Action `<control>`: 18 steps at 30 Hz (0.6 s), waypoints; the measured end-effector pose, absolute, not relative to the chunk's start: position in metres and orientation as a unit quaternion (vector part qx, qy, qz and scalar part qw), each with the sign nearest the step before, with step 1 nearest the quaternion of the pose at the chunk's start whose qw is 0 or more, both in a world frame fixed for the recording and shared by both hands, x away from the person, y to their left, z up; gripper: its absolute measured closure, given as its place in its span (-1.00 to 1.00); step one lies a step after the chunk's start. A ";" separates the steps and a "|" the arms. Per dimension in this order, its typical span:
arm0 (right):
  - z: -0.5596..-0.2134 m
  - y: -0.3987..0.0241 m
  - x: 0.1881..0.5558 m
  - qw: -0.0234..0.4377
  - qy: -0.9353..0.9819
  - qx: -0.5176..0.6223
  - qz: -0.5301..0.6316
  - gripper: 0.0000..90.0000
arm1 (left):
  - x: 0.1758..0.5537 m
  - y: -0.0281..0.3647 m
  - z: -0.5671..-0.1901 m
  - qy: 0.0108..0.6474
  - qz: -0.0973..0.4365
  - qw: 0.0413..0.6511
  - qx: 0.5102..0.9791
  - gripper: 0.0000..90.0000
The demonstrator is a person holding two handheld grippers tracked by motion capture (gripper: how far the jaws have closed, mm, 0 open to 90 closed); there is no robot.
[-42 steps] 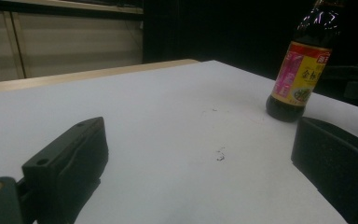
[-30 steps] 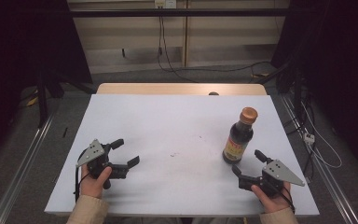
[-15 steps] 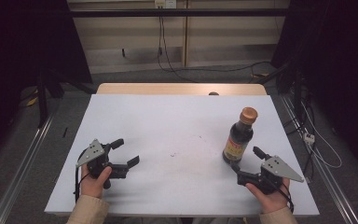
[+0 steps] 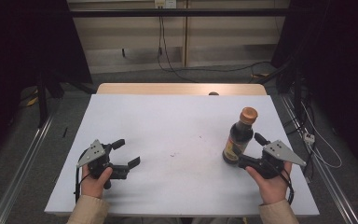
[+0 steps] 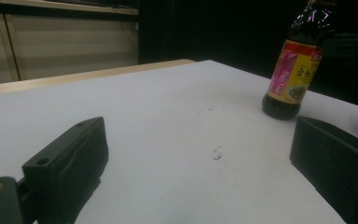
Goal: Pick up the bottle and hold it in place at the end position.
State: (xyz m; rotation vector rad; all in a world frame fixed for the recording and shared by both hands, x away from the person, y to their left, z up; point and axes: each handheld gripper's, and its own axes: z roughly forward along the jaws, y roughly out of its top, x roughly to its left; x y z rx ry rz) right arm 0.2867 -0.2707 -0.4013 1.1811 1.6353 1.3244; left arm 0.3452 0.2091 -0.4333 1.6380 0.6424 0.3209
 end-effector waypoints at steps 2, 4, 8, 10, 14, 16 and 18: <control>-0.400 -0.268 0.296 0.347 0.634 0.456 0.518 -0.63 | 0.345 0.210 -0.433 0.282 0.142 0.625 0.714 -0.91; -0.400 -0.268 0.297 0.345 0.636 0.456 0.518 -0.59 | 0.345 0.210 -0.433 0.283 0.142 0.624 0.714 -0.91; -0.400 -0.264 0.307 0.331 0.635 0.461 0.524 -0.54 | 0.345 0.210 -0.433 0.280 0.143 0.624 0.715 -0.91; -0.400 -0.263 0.309 0.331 0.637 0.461 0.522 -0.47 | 0.345 0.210 -0.433 0.280 0.143 0.624 0.715 -0.91; -0.399 -0.263 0.311 0.332 0.641 0.459 0.518 -0.44 | 0.345 0.210 -0.433 0.280 0.144 0.622 0.717 -0.91; -0.399 -0.263 0.312 0.329 0.641 0.459 0.520 -0.44 | 0.345 0.211 -0.433 0.279 0.146 0.621 0.718 -0.91; -0.399 -0.263 0.312 0.329 0.642 0.458 0.520 -0.43 | 0.344 0.211 -0.433 0.280 0.147 0.620 0.718 -0.91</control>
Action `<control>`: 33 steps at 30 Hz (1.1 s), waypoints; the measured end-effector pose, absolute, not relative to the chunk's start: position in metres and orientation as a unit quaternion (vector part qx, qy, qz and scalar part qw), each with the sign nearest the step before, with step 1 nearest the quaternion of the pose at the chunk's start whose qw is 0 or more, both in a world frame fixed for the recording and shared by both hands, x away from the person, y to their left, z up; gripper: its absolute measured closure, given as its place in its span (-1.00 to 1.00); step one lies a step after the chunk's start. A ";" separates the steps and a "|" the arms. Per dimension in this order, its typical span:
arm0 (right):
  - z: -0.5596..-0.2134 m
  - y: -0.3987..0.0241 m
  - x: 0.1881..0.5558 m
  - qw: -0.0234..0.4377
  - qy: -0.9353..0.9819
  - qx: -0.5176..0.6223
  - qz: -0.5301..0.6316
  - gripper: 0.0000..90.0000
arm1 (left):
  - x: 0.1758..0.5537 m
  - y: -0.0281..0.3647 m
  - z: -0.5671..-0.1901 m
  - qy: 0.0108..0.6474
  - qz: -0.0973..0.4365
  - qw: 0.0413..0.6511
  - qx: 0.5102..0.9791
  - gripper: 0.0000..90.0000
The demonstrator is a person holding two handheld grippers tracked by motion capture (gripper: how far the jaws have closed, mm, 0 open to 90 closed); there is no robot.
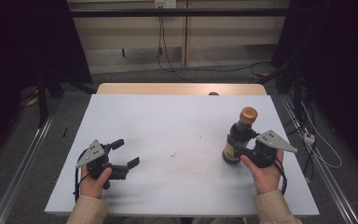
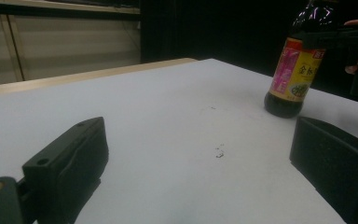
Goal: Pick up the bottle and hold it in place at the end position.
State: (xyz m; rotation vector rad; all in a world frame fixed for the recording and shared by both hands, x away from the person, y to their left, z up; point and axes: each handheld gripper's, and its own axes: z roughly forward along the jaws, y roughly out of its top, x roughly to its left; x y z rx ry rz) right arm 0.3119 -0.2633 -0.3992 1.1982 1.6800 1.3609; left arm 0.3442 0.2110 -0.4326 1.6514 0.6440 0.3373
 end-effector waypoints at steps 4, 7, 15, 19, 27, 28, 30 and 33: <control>-0.399 -0.264 0.313 0.326 0.642 0.456 0.522 -0.42 | 0.343 0.212 -0.432 0.278 0.154 0.614 0.723 -0.91; -0.399 -0.264 0.313 0.323 0.644 0.455 0.524 -0.41 | 0.343 0.214 -0.432 0.277 0.159 0.609 0.726 -0.91; -0.399 -0.266 0.314 0.322 0.643 0.448 0.530 -0.41 | 0.341 0.219 -0.431 0.288 0.164 0.609 0.721 -0.91; -0.398 -0.265 0.315 0.321 0.648 0.444 0.529 -0.41 | 0.342 0.217 -0.431 0.288 0.163 0.608 0.722 -0.90; -0.387 -0.245 0.325 0.321 0.655 0.417 0.542 -0.41 | 0.345 0.219 -0.431 0.293 0.169 0.601 0.724 -0.90; -0.386 -0.241 0.327 0.319 0.654 0.415 0.546 -0.41 | 0.344 0.219 -0.431 0.293 0.170 0.600 0.725 -0.90; -0.385 -0.234 0.333 0.308 0.650 0.417 0.555 -0.41 | 0.344 0.220 -0.432 0.287 0.169 0.597 0.730 -0.90; -0.384 -0.224 0.340 0.296 0.651 0.415 0.563 -0.41 | 0.342 0.221 -0.433 0.283 0.169 0.593 0.734 -0.90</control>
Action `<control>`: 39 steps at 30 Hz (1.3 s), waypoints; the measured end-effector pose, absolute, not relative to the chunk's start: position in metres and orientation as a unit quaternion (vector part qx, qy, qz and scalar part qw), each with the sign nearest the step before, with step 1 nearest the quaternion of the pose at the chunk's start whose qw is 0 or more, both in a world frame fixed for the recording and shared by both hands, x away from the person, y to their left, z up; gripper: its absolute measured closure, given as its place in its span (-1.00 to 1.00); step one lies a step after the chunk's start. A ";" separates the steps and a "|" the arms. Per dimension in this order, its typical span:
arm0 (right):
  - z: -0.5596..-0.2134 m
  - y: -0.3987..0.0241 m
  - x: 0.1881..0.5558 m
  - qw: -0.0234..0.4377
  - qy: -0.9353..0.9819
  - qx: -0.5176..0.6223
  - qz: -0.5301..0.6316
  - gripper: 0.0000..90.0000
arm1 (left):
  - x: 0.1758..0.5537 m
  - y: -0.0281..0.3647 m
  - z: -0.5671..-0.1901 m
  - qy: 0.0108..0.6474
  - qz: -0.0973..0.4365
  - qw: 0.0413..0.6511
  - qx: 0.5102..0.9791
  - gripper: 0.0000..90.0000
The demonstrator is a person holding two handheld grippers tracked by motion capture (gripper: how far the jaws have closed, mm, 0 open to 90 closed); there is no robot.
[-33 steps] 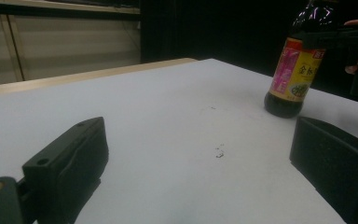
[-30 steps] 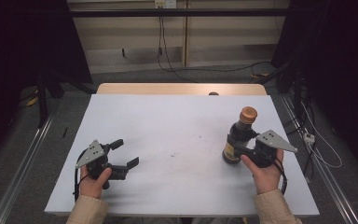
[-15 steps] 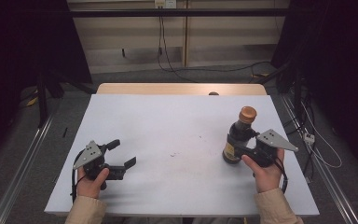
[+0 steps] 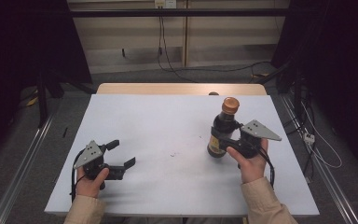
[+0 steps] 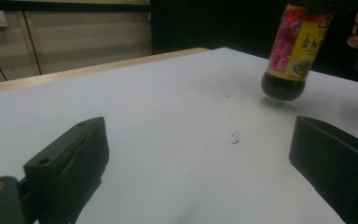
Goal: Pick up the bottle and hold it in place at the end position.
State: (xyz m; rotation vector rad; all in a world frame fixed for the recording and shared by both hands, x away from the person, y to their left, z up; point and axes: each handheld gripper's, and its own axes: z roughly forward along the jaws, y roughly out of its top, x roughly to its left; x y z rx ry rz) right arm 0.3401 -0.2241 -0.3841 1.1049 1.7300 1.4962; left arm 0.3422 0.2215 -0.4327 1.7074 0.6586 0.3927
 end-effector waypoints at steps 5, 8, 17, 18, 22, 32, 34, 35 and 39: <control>-0.380 -0.206 0.350 0.292 0.664 0.400 0.560 -0.41 | 0.341 0.223 -0.433 0.288 0.167 0.594 0.732 -0.90; -0.378 -0.197 0.355 0.291 0.668 0.391 0.563 -0.41 | 0.341 0.224 -0.432 0.287 0.169 0.597 0.730 -0.90; -0.378 -0.184 0.366 0.285 0.671 0.393 0.560 -0.42 | 0.340 0.222 -0.433 0.287 0.167 0.598 0.729 -0.90; -0.378 -0.183 0.368 0.286 0.671 0.392 0.560 -0.42 | 0.340 0.222 -0.433 0.289 0.166 0.601 0.726 -0.90; -0.377 -0.179 0.372 0.284 0.673 0.391 0.559 -0.42 | 0.340 0.223 -0.432 0.291 0.166 0.604 0.723 -0.90; -0.376 -0.169 0.380 0.277 0.677 0.384 0.563 -0.42 | 0.339 0.225 -0.433 0.294 0.167 0.606 0.720 -0.90; -0.375 -0.167 0.382 0.277 0.679 0.382 0.562 -0.42 | 0.339 0.226 -0.433 0.295 0.167 0.608 0.718 -0.90; -0.375 -0.166 0.382 0.277 0.680 0.382 0.562 -0.42 | 0.339 0.226 -0.433 0.295 0.166 0.607 0.718 -0.90; -0.375 -0.161 0.387 0.275 0.678 0.380 0.566 -0.42 | 0.340 0.225 -0.433 0.292 0.165 0.606 0.721 -0.90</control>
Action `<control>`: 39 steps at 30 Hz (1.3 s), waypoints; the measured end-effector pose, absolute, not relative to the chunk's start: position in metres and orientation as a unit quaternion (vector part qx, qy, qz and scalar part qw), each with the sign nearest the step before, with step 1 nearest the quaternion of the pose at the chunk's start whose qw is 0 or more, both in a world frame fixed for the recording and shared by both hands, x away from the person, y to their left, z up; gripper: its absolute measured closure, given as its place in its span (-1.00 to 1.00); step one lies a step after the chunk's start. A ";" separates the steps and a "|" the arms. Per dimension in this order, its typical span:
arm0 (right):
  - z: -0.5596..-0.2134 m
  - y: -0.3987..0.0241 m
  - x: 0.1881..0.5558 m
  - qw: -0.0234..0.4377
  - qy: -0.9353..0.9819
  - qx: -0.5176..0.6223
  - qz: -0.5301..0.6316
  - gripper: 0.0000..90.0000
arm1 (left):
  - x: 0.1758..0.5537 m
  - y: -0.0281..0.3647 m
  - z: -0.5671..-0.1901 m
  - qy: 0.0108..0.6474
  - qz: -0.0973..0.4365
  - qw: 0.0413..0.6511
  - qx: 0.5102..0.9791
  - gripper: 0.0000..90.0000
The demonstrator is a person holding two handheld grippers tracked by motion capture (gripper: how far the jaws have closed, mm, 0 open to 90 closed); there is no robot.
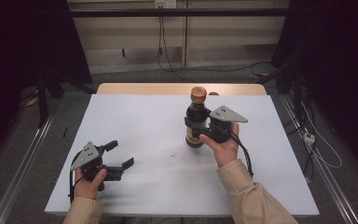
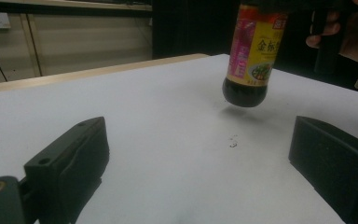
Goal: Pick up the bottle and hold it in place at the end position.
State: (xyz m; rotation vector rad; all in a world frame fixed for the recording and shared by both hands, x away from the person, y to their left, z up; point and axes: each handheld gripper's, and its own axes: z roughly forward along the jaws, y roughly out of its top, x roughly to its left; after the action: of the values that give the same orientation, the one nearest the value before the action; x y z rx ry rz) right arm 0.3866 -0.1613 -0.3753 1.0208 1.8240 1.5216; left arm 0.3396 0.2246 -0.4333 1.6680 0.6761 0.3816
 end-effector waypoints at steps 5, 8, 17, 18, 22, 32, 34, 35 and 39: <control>-0.378 -0.154 0.393 0.277 0.681 0.375 0.565 -0.43 | 0.339 0.225 -0.433 0.293 0.164 0.606 0.721 -0.90; -0.380 -0.151 0.396 0.271 0.682 0.378 0.565 -0.43 | 0.340 0.225 -0.433 0.294 0.164 0.607 0.720 -0.89; -0.386 -0.138 0.413 0.278 0.687 0.370 0.560 -0.43 | 0.339 0.225 -0.434 0.292 0.159 0.604 0.725 -0.90; -0.386 -0.137 0.415 0.278 0.687 0.372 0.559 -0.44 | 0.339 0.225 -0.434 0.292 0.158 0.604 0.724 -0.90; -0.386 -0.134 0.422 0.281 0.685 0.375 0.558 -0.44 | 0.340 0.225 -0.434 0.292 0.160 0.605 0.724 -0.90; -0.393 -0.125 0.433 0.275 0.679 0.383 0.563 -0.44 | 0.339 0.225 -0.434 0.291 0.156 0.605 0.724 -0.90; -0.395 -0.123 0.434 0.271 0.678 0.384 0.565 -0.44 | 0.339 0.225 -0.434 0.291 0.157 0.606 0.724 -0.90; -0.396 -0.122 0.434 0.272 0.677 0.383 0.566 -0.44 | 0.339 0.225 -0.434 0.291 0.158 0.606 0.724 -0.90; -0.396 -0.121 0.435 0.262 0.674 0.386 0.573 -0.44 | 0.340 0.226 -0.435 0.289 0.158 0.604 0.726 -0.90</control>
State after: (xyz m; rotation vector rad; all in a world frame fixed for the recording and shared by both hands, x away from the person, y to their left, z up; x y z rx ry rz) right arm 0.4350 -0.1215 -0.3961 1.0453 1.8230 1.5511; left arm 0.3402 0.2256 -0.4348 1.6794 0.6691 0.3653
